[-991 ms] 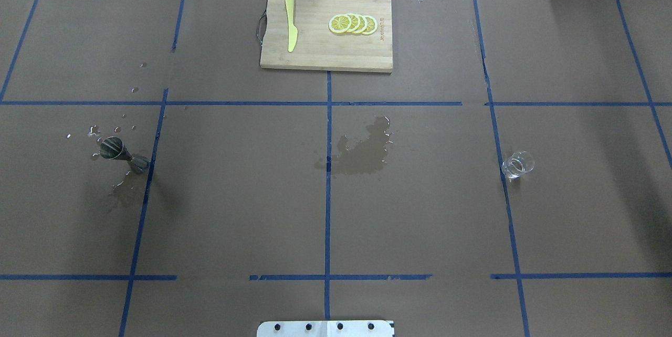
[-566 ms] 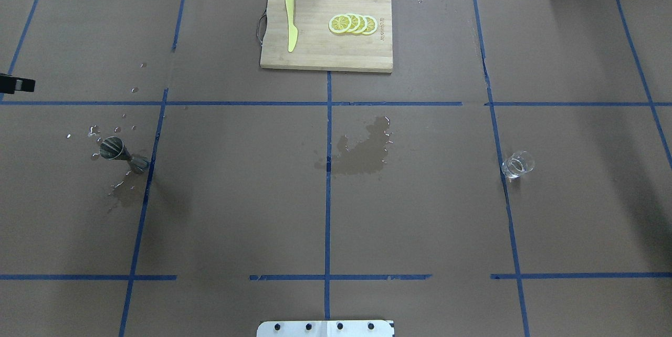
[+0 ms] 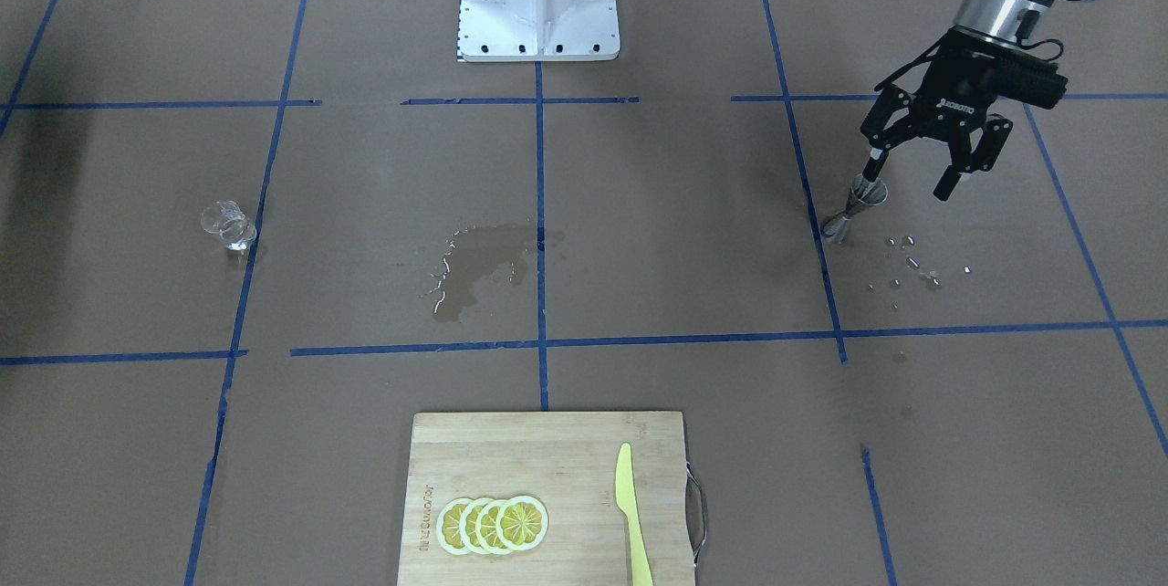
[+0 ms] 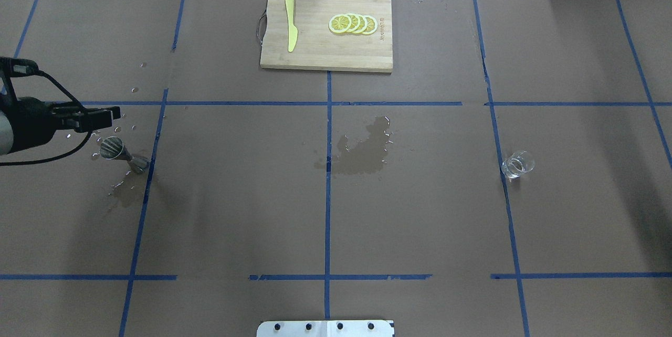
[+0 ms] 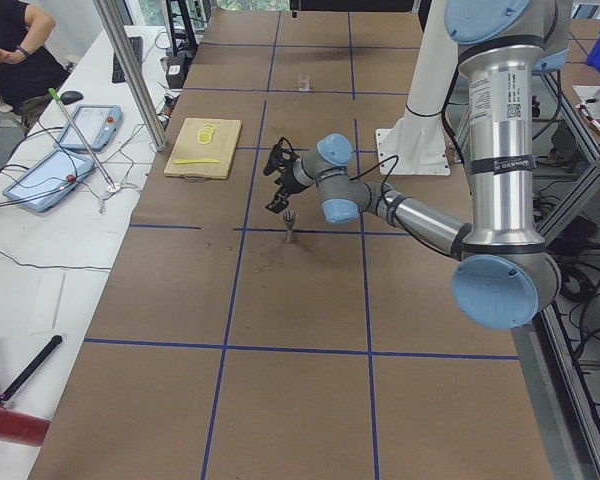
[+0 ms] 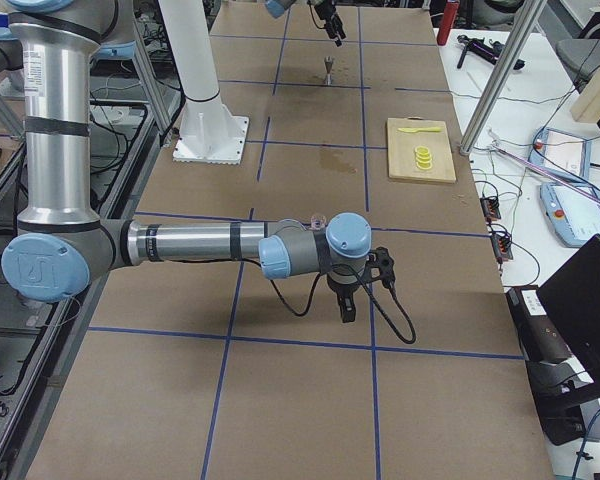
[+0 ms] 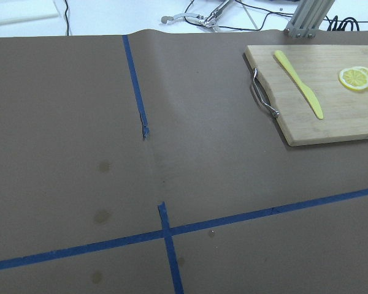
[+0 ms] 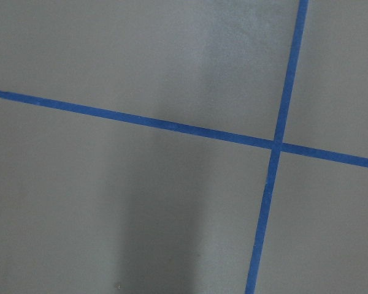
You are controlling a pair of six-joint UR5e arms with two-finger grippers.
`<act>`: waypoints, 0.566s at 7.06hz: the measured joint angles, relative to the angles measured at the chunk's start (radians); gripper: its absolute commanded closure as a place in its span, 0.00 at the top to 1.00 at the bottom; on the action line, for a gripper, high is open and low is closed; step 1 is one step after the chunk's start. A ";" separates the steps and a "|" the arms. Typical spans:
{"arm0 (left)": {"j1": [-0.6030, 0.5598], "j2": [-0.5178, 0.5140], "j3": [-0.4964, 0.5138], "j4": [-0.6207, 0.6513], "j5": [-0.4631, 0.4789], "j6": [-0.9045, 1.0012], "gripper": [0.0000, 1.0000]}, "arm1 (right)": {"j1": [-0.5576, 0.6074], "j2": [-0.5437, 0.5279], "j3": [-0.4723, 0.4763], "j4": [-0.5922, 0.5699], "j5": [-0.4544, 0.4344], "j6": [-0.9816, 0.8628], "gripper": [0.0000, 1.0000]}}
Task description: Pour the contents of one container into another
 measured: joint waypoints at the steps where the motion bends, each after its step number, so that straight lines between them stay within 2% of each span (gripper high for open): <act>1: 0.057 0.046 -0.032 -0.001 0.119 -0.044 0.99 | 0.000 0.000 0.000 0.003 0.010 0.000 1.00; 4: 0.271 0.113 -0.051 -0.005 0.488 -0.228 0.99 | 0.000 0.003 0.009 0.006 0.016 0.000 1.00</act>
